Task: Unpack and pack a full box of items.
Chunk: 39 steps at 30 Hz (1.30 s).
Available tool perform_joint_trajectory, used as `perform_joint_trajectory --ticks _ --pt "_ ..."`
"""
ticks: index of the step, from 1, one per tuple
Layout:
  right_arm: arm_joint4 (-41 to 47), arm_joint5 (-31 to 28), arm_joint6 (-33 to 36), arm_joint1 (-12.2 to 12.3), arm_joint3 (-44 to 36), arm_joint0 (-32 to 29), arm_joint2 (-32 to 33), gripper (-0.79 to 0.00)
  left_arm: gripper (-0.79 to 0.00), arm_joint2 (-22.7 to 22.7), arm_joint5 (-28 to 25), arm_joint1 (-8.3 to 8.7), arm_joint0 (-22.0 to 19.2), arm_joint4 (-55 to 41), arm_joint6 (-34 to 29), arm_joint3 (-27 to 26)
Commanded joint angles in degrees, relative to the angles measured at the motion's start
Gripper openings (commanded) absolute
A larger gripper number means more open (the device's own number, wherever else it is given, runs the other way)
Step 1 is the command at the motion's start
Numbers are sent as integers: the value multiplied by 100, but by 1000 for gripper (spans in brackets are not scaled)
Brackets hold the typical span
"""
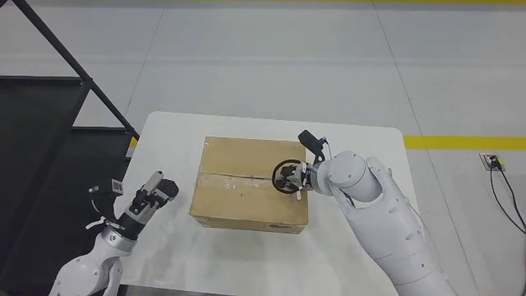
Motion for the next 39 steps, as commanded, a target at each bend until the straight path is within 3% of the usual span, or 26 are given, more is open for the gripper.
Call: perform_joint_trajectory --ticks 1,28,39 --pt "9 -35 14 28 -33 -55 68 -785 0 19 7 0 -8 7 20 -6" --pt "182 -247 -82 388 -845 -828 1037 -785 0 211 -27 0 -90 32 188 -34" --pt "721 -513 -749 541 -1875 -1927 1944 -785 0 103 28 48 -159 -70 -191 -6"
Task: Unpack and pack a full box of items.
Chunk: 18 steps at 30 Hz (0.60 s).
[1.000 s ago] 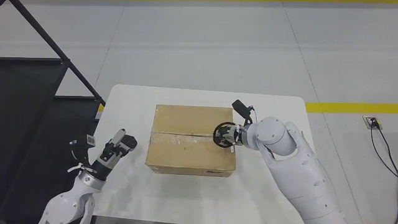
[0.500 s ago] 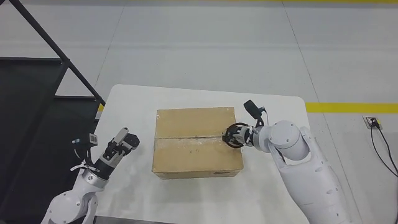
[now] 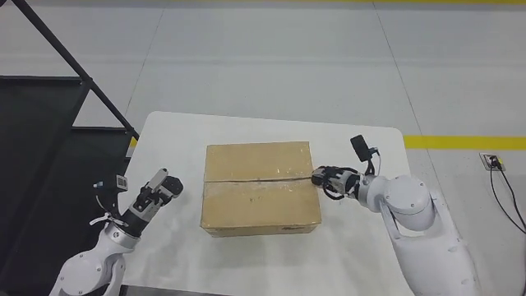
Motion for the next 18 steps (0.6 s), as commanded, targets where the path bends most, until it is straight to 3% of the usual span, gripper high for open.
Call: perform_joint_trajectory --ticks 1,3,4,5,6,15,16,18 --pt "180 -106 -221 23 -234 -318 250 -785 0 -22 15 12 -25 -11 -98 10" --pt "371 -271 -510 38 -449 -625 485 -785 0 -40 23 21 -45 -34 -165 15" --pt "509 -396 -662 40 -539 -781 597 -520 0 -49 25 26 -52 -42 -194 18" --pt "637 -543 -796 42 -605 -931 691 -55 0 -56 25 30 -58 -46 -221 22" --pt "686 -595 -838 41 -622 -977 719 0 0 -59 23 34 -62 -49 -241 27" --pt "686 -595 -838 41 -622 -977 719 0 0 82 81 15 -120 -64 28 8" --pt "686 -594 -837 41 -622 -977 719 -290 0 73 80 17 -120 -72 13 11" --pt "686 -595 -837 41 -622 -977 719 -194 0 86 81 15 -120 -63 37 7"
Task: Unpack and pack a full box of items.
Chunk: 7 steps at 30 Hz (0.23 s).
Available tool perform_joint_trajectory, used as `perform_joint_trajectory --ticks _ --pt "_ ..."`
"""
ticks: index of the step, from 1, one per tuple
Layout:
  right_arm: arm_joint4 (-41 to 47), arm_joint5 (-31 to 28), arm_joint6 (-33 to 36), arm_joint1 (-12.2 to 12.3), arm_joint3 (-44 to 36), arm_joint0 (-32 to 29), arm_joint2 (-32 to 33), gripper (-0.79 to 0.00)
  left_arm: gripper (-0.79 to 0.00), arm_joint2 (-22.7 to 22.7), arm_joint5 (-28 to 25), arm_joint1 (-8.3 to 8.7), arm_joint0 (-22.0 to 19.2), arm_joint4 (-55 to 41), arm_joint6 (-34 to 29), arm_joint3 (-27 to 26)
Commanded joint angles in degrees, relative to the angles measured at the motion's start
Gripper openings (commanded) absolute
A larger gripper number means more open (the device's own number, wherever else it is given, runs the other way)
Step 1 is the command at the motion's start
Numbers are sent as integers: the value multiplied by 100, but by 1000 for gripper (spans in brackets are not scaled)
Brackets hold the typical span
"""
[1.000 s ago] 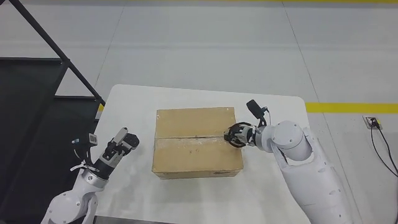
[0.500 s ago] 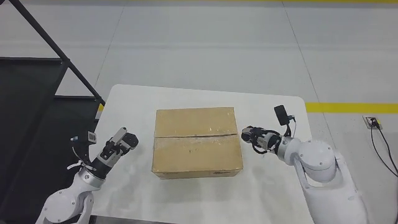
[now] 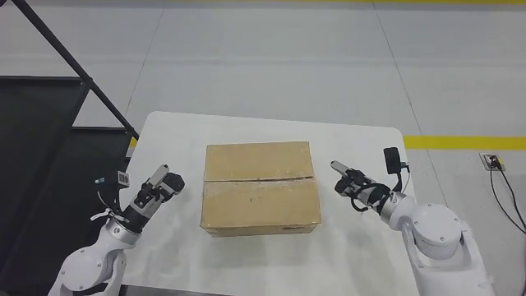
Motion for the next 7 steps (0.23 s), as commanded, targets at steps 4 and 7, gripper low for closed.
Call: perform_joint_trajectory --ticks 4,7 --pt "0 0 0 0 0 0 0 -55 0 -3 0 0 0 0 -6 1" --pt "0 0 0 0 0 0 0 -9 -1 -3 -1 1 0 -1 -6 1"
